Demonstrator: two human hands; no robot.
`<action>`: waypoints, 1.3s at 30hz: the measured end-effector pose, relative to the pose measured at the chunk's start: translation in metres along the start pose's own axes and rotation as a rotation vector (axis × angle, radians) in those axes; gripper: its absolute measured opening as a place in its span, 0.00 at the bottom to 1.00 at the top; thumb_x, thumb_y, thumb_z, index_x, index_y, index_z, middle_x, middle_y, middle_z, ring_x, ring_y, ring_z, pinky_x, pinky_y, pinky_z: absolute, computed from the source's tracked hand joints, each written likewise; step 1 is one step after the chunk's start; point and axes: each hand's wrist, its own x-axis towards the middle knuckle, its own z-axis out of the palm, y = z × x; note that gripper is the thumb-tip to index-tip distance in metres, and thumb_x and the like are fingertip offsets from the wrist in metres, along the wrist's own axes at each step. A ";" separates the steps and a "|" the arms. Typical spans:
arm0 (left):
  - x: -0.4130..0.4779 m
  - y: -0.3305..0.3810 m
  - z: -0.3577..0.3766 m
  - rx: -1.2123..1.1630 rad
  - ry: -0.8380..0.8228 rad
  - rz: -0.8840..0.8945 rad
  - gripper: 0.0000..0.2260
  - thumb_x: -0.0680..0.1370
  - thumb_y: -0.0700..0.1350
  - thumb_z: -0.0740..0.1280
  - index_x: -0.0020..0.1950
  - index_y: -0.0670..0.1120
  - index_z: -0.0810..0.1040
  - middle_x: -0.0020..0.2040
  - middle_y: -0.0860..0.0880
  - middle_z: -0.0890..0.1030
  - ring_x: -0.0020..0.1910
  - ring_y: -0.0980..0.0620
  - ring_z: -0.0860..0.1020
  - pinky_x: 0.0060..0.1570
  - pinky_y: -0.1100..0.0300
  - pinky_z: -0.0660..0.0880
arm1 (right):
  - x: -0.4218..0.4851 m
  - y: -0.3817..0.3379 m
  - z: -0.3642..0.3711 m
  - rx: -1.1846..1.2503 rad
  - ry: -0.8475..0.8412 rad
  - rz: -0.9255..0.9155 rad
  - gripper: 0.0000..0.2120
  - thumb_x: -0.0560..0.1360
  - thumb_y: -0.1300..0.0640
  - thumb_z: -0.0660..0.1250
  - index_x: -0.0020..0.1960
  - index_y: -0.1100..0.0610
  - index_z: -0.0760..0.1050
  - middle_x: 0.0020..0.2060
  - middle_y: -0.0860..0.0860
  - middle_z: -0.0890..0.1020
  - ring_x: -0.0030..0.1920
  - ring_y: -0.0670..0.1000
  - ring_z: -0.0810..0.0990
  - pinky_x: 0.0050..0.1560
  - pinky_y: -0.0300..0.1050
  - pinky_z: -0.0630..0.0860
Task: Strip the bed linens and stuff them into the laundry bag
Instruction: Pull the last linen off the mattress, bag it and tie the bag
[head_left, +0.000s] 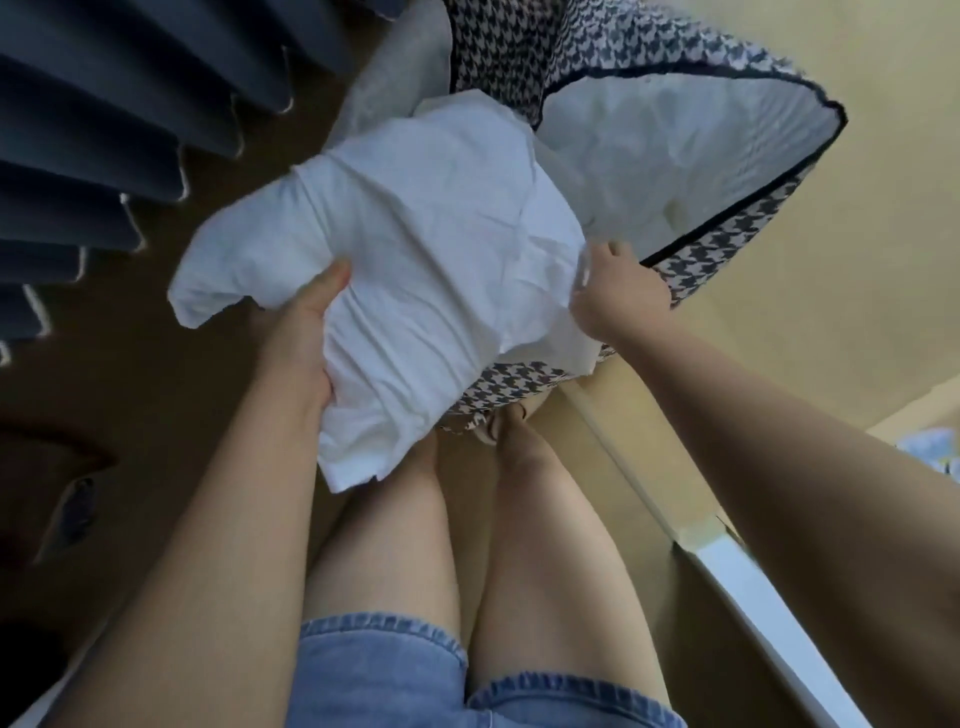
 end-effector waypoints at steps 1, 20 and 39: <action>0.009 0.002 0.010 0.026 0.024 0.049 0.39 0.52 0.52 0.83 0.61 0.46 0.77 0.55 0.50 0.83 0.51 0.52 0.83 0.54 0.51 0.79 | 0.008 0.001 0.005 -0.054 -0.055 0.017 0.17 0.78 0.59 0.57 0.66 0.59 0.63 0.64 0.58 0.67 0.57 0.64 0.75 0.45 0.50 0.66; 0.004 -0.078 0.219 0.518 -0.525 -0.231 0.41 0.69 0.52 0.74 0.75 0.41 0.58 0.70 0.43 0.70 0.64 0.44 0.73 0.63 0.50 0.72 | -0.048 0.057 -0.006 0.344 0.212 -0.068 0.15 0.65 0.57 0.61 0.23 0.57 0.59 0.23 0.48 0.59 0.24 0.50 0.59 0.26 0.42 0.54; 0.002 -0.097 0.067 1.812 -0.494 0.530 0.09 0.82 0.43 0.55 0.56 0.42 0.72 0.55 0.40 0.78 0.52 0.39 0.76 0.44 0.52 0.68 | 0.000 0.044 0.004 0.239 -0.076 -0.286 0.25 0.68 0.49 0.74 0.60 0.61 0.77 0.57 0.57 0.69 0.61 0.55 0.69 0.61 0.38 0.64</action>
